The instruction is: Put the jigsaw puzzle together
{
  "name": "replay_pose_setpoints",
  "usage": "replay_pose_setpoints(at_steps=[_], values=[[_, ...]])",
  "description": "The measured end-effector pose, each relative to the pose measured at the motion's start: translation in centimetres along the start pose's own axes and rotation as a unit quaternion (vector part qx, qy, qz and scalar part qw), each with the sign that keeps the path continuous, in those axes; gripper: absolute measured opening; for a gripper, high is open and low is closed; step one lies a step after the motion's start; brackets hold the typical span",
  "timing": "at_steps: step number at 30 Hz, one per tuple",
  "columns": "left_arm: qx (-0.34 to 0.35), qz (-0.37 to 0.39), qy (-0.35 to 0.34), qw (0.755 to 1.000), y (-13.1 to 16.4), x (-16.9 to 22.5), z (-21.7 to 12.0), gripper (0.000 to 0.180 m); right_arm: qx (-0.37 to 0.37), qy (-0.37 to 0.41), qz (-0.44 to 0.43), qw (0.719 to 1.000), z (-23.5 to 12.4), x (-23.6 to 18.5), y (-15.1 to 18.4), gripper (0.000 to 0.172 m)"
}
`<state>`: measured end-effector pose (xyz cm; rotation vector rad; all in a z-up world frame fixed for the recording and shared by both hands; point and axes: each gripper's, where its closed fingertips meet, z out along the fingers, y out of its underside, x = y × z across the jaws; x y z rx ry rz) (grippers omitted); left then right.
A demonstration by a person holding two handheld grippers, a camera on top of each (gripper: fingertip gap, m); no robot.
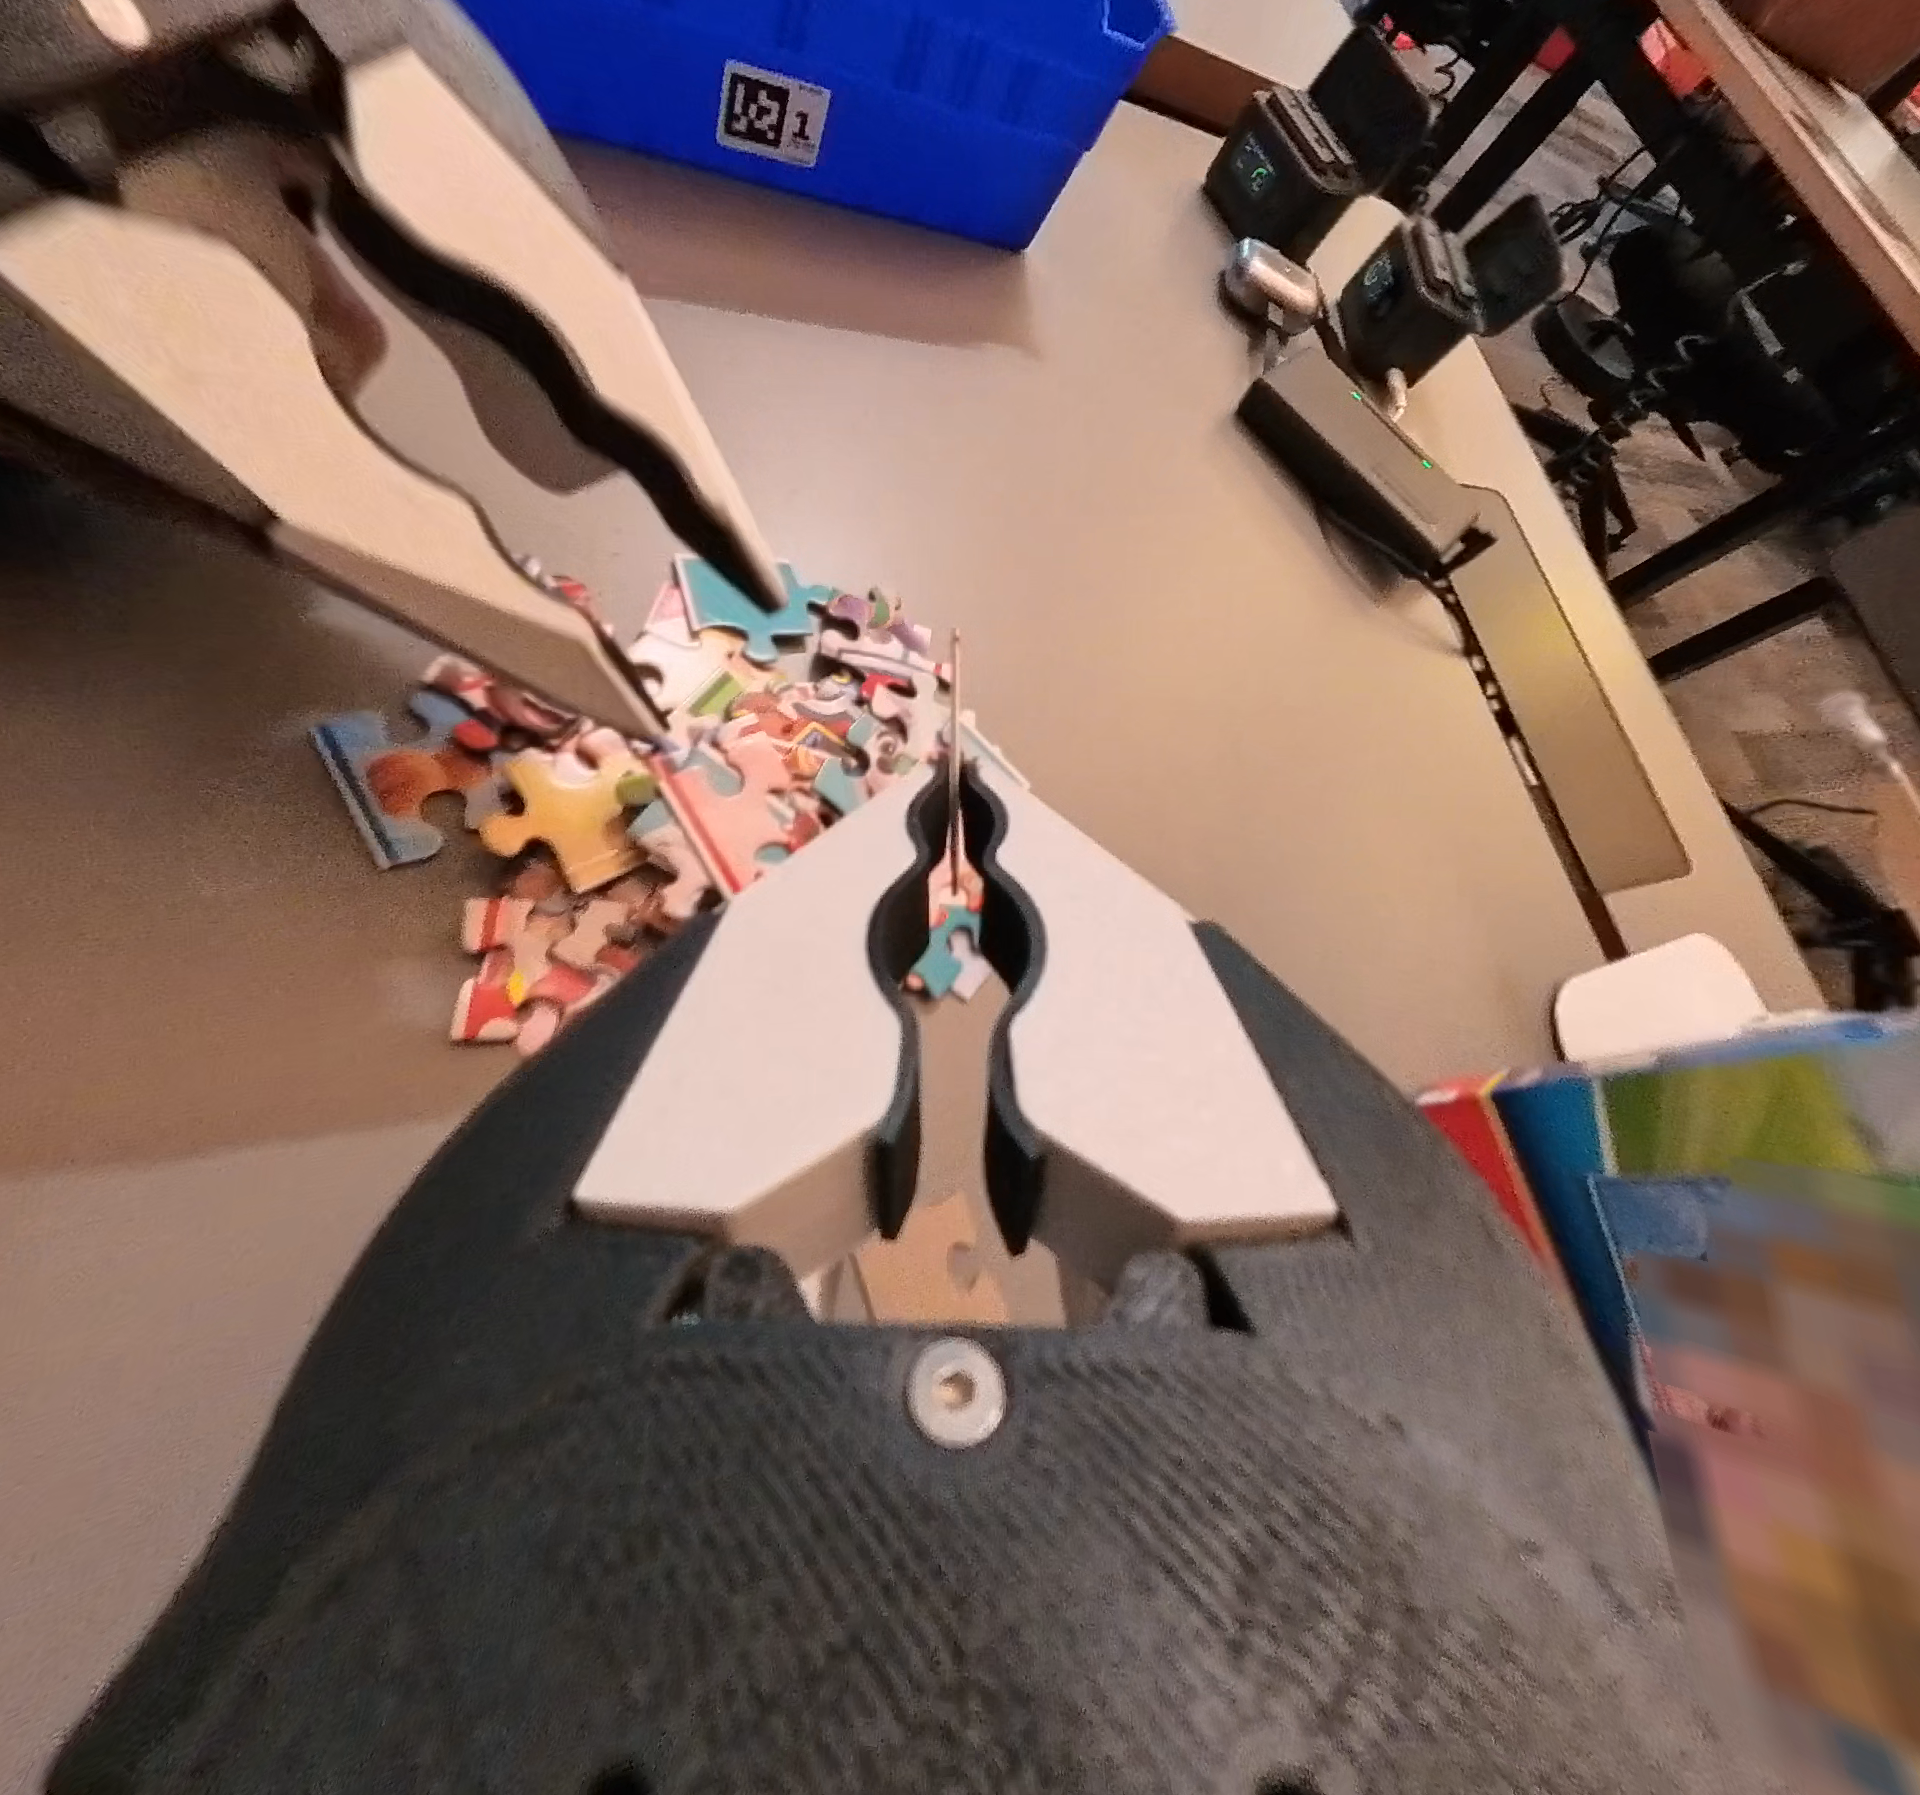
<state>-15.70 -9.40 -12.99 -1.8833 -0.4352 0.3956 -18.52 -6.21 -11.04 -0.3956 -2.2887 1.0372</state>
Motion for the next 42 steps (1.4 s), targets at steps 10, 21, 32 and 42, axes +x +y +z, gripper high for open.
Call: replay_pose_setpoints(at_steps=[10,21,32,42], values=[[0.160,-0.132,-0.030,0.978,-3.1,-4.0,-5.2,0.029,0.009,-0.068,0.094,0.993,1.2,-0.5,1.3,0.039],[0.146,-0.122,0.004,0.982,-3.2,-1.9,-3.7,0.029,-0.122,-0.108,0.182,0.970,-2.0,-1.2,14.0,0.080],[0.146,-0.081,0.013,0.986,-4.1,0.2,-3.2,0.026,-0.125,-0.124,0.157,0.972,-3.0,-2.4,13.7,0.033],[0.132,-0.073,0.079,0.985,-4.0,3.2,-1.7,0.031,-0.026,-0.156,0.164,0.974,-6.1,-3.6,9.4,0.000]])
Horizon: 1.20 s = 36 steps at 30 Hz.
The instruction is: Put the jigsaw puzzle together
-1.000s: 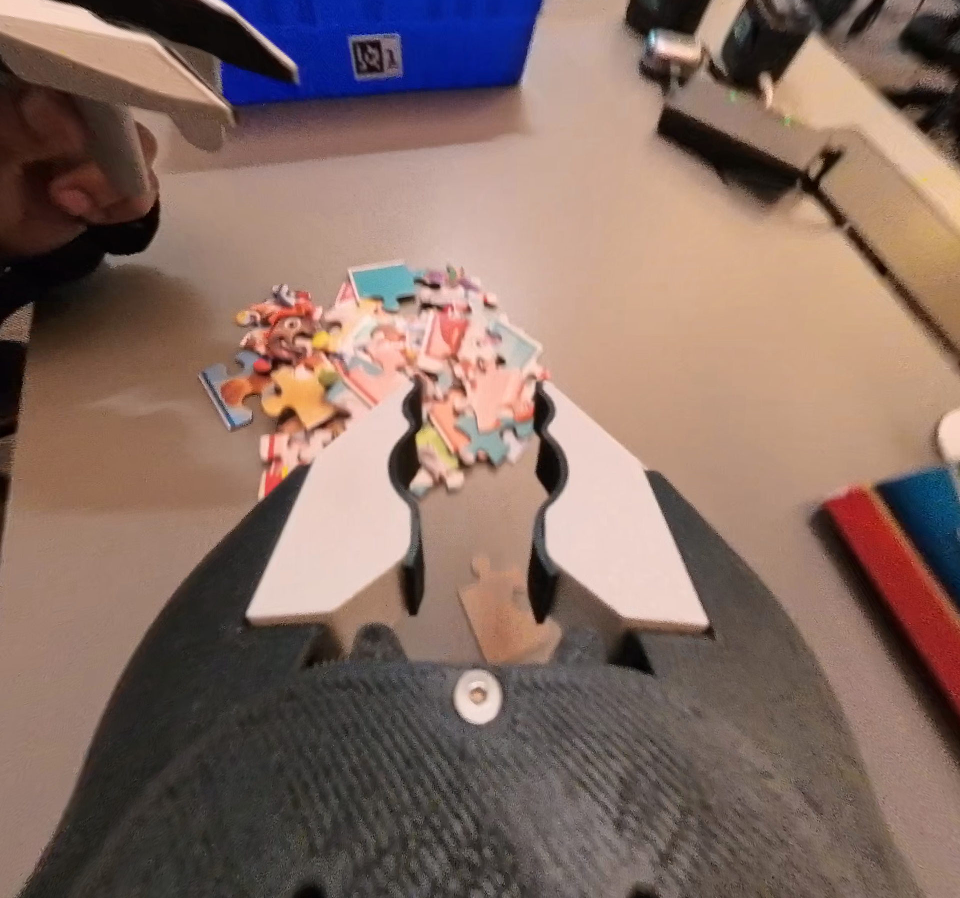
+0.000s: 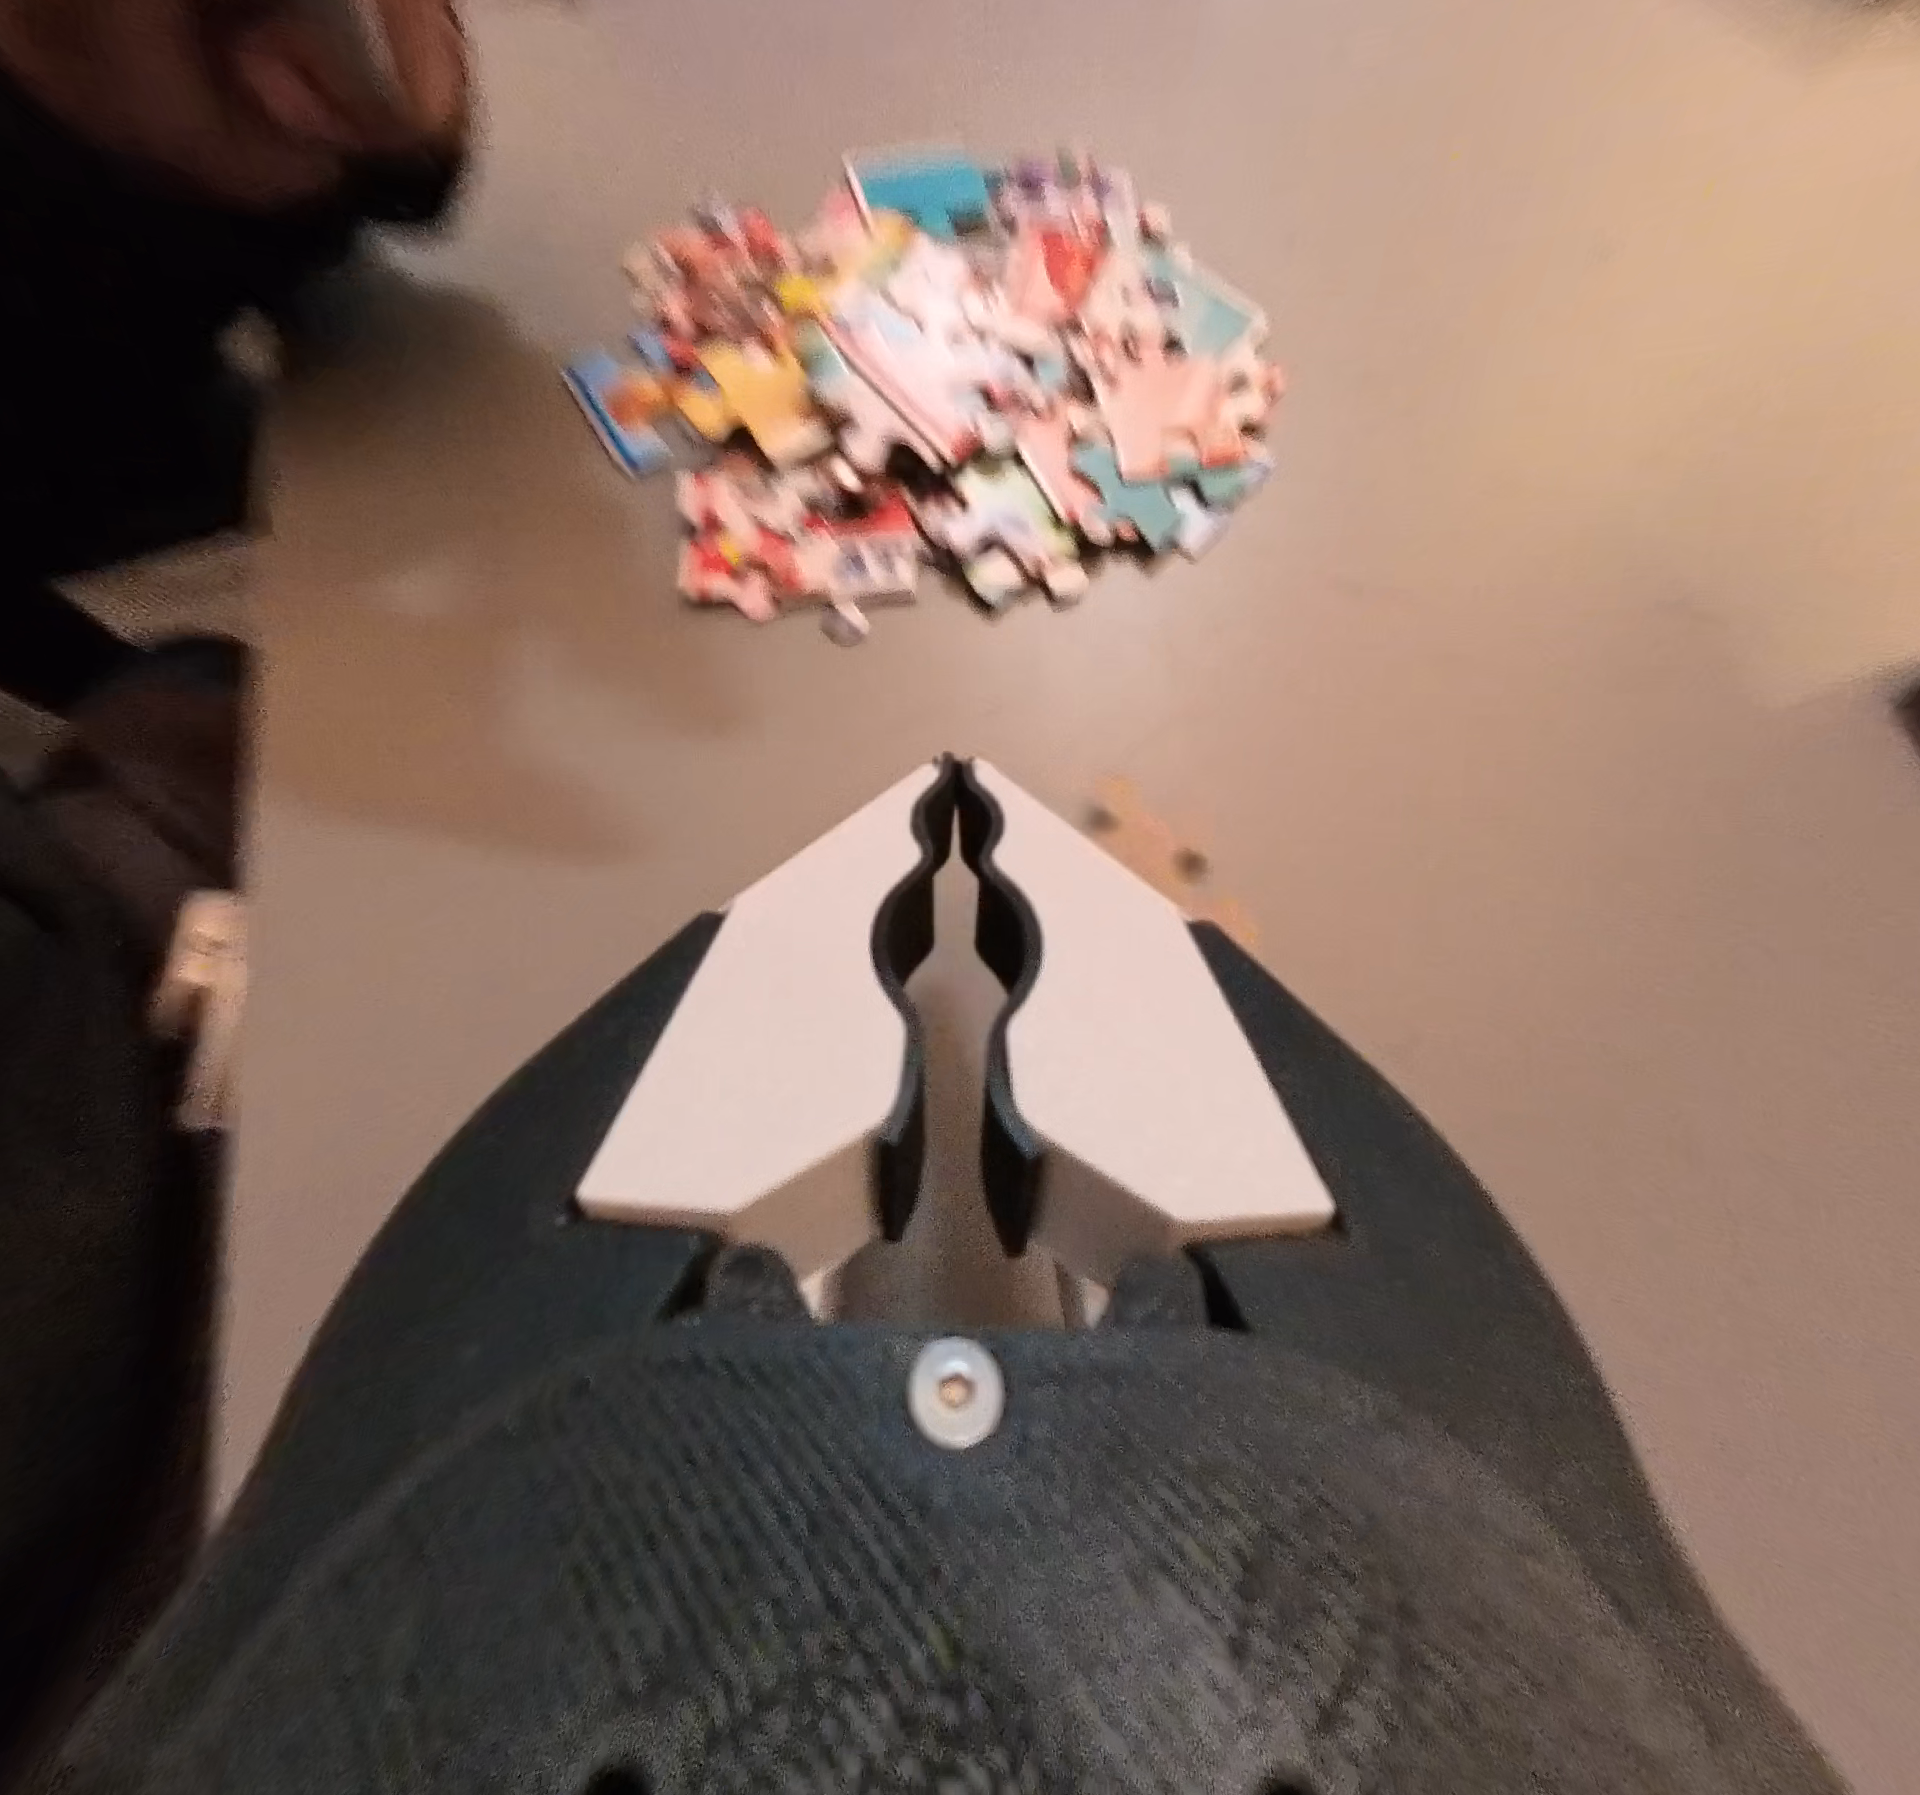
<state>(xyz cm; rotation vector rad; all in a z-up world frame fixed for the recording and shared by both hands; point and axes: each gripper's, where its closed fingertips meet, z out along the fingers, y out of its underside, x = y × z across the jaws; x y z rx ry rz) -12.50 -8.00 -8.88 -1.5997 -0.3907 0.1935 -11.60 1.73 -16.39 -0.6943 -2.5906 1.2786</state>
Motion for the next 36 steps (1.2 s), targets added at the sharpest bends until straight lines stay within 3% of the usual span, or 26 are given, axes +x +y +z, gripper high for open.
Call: replay_pose_setpoints(at_steps=[3,6,8,11,13,16,21,23,28,29,36], values=[[-0.004,-0.022,0.061,0.998,0.3,2.1,0.9,0.040,0.095,-0.074,0.059,0.991,-1.7,-2.0,-3.8,0.000],[-0.014,-0.046,0.091,0.995,1.0,3.2,1.6,0.042,0.119,-0.073,0.091,0.986,-2.5,-1.2,-4.8,0.000],[-0.021,-0.048,0.090,0.995,1.3,3.4,1.9,0.041,0.093,-0.018,0.086,0.992,-2.1,1.0,-3.6,0.000],[-0.021,-0.049,0.092,0.994,1.2,3.6,1.9,0.041,-0.010,0.084,0.071,0.994,-0.9,5.4,0.6,0.035],[-0.023,-0.047,0.091,0.994,1.3,3.7,2.0,0.041,-0.044,0.089,0.094,0.991,0.3,6.5,2.6,0.052],[-0.033,-0.036,0.085,0.995,1.6,3.7,1.9,0.041,-0.049,0.070,0.126,0.988,1.6,6.4,3.5,0.064],[-0.042,-0.028,0.079,0.996,2.1,3.5,2.0,0.041,-0.073,0.123,0.061,0.988,1.6,6.4,4.2,0.056],[-0.044,-0.029,0.081,0.995,2.2,3.5,2.0,0.041,-0.068,0.114,0.065,0.989,1.6,5.6,4.2,0.043],[-0.042,-0.029,0.082,0.995,2.1,3.7,2.0,0.041,-0.074,0.104,0.061,0.990,1.1,4.9,4.6,0.040],[-0.041,-0.028,0.082,0.995,2.0,3.7,2.0,0.041,-0.074,0.097,0.060,0.991,1.1,4.6,4.6,0.024],[-0.047,-0.023,0.089,0.995,2.3,4.3,2.4,0.041,-0.093,0.085,0.049,0.991,0.6,3.1,5.2,0.024]])
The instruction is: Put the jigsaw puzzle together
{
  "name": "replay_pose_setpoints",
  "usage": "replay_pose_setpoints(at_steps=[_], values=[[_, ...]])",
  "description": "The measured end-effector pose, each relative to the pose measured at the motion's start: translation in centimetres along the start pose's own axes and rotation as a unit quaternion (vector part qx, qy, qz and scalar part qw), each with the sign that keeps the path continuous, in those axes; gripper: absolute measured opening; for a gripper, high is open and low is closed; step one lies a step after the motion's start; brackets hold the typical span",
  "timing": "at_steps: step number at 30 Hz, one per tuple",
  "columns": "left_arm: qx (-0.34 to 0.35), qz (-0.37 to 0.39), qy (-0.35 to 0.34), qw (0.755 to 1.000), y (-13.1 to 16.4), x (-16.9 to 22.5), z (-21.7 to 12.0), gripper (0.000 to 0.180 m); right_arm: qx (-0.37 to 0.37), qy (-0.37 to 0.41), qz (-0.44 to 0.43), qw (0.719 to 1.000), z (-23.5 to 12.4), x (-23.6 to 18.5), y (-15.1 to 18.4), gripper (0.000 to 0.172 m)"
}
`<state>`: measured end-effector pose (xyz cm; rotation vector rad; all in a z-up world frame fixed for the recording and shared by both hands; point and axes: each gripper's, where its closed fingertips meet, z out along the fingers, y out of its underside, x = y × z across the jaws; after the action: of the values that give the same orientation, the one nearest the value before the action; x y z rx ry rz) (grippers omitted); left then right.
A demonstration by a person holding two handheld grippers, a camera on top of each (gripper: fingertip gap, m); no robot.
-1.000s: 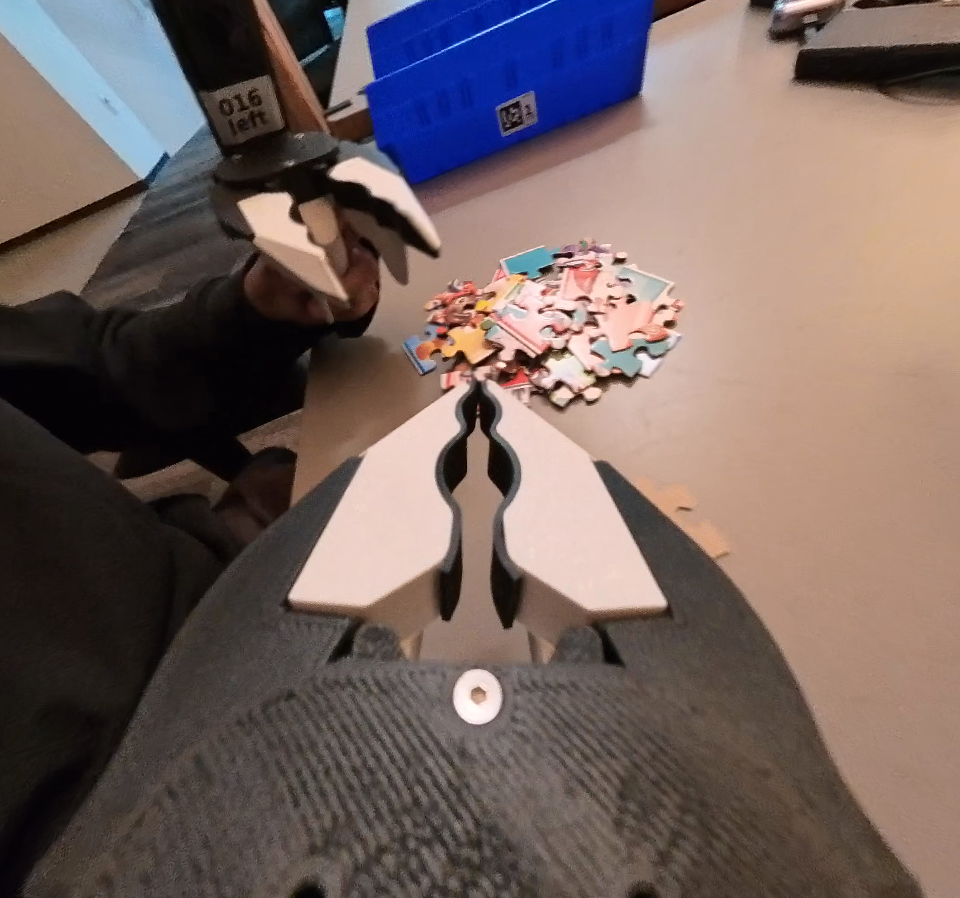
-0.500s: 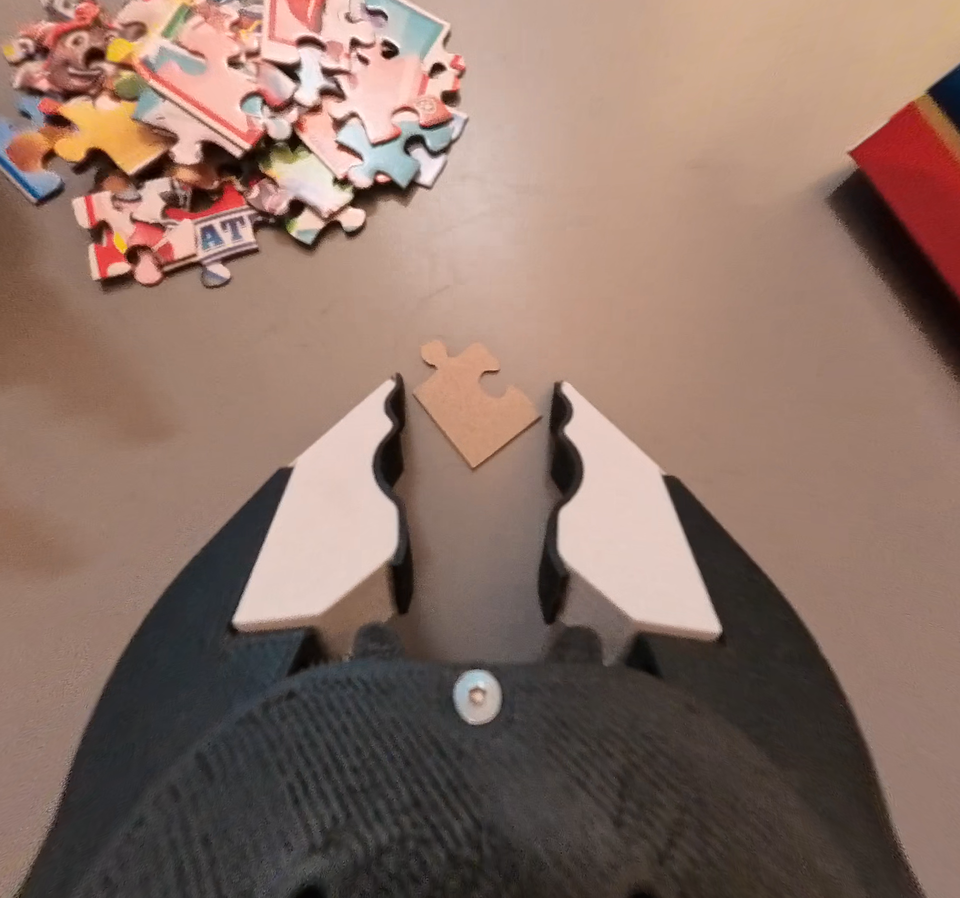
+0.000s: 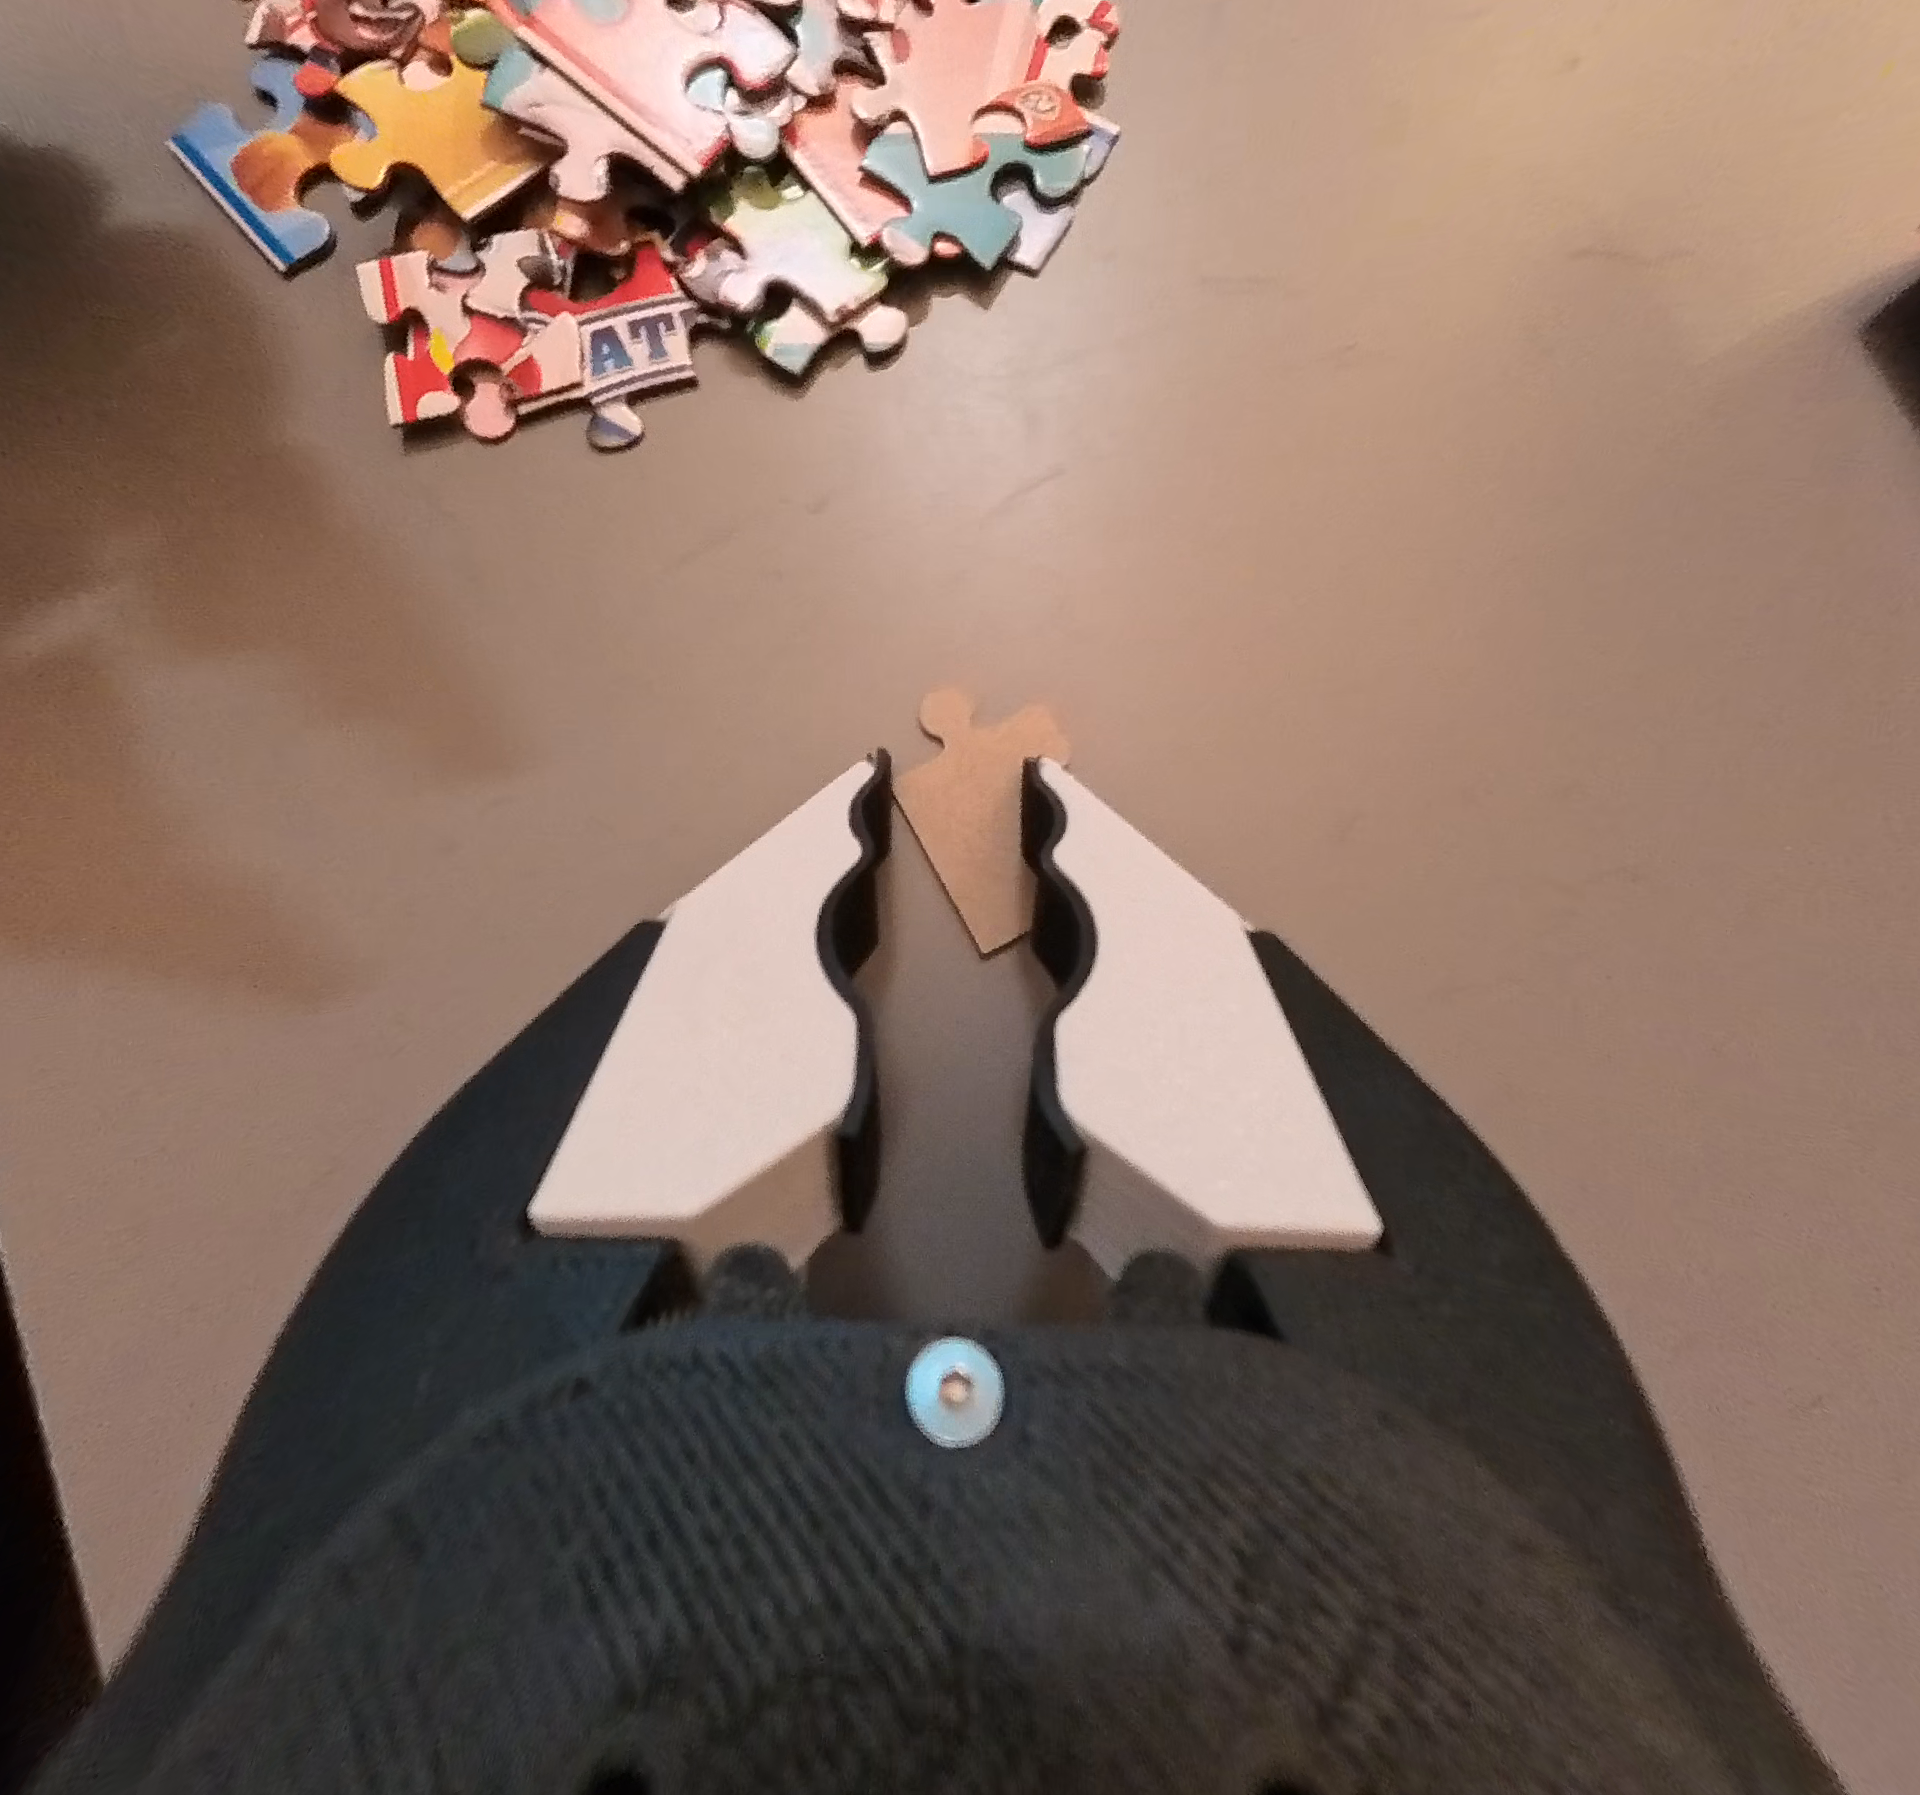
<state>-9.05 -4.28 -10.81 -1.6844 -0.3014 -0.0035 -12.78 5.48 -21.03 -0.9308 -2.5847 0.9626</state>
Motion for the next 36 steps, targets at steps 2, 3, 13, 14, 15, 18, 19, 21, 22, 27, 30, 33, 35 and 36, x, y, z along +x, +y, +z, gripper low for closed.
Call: replay_pose_setpoints(at_steps=[2,3,13,14,15,18,19,21,22,27,30,33,35,36], values=[[-0.003,0.000,0.002,1.000,0.2,0.1,0.2,0.041,0.000,-0.007,-0.003,1.000,-0.2,-0.4,0.1,0.024],[-0.005,0.002,0.002,1.000,0.2,0.2,0.2,0.041,0.005,-0.014,-0.001,1.000,-0.3,-0.7,0.0,0.023],[0.007,-0.027,0.080,0.996,0.3,2.5,1.0,0.056,0.218,-0.287,0.140,0.922,-7.7,-7.8,-8.1,0.023],[0.015,-0.041,0.098,0.994,0.1,3.1,1.2,0.059,0.237,-0.326,0.157,0.901,-8.7,-8.7,-8.9,0.023],[0.024,-0.056,0.112,0.992,-0.1,3.6,1.4,0.063,0.253,-0.359,0.171,0.882,-9.5,-9.4,-9.6,0.023],[0.057,-0.086,0.130,0.986,-1.2,5.0,2.1,0.072,0.282,-0.430,0.204,0.833,-10.9,-11.2,-10.9,0.024],[0.066,-0.090,0.129,0.985,-1.4,5.3,2.3,0.073,0.289,-0.446,0.213,0.820,-11.1,-11.6,-11.2,0.023],[0.082,-0.099,0.122,0.984,-2.1,5.8,2.4,0.070,0.301,-0.458,0.220,0.807,-11.1,-12.1,-11.6,0.023],[0.089,-0.108,0.116,0.983,-2.3,5.7,2.4,0.063,0.303,-0.454,0.217,0.809,-10.8,-12.3,-11.6,0.023],[0.124,-0.148,0.129,0.973,-3.4,5.1,0.9,0.000,0.329,-0.430,0.208,0.814,-11.1,-11.6,-11.9,0.013],[0.108,-0.157,0.072,0.979,-2.9,2.0,0.0,0.000,0.342,-0.392,0.201,0.830,-11.8,-10.2,-11.5,0.014],[0.066,-0.153,-0.013,0.986,-1.5,-2.0,-1.4,0.000,0.335,-0.344,0.194,0.856,-11.8,-9.0,-10.2,0.017],[0.041,-0.161,-0.067,0.984,-0.6,-4.8,-2.7,0.000,0.332,-0.323,0.194,0.865,-11.9,-8.6,-9.3,0.017],[0.029,-0.170,-0.080,0.982,-0.2,-6.0,-3.2,0.000,0.331,-0.316,0.194,0.868,-12.0,-8.4,-8.9,0.018]])
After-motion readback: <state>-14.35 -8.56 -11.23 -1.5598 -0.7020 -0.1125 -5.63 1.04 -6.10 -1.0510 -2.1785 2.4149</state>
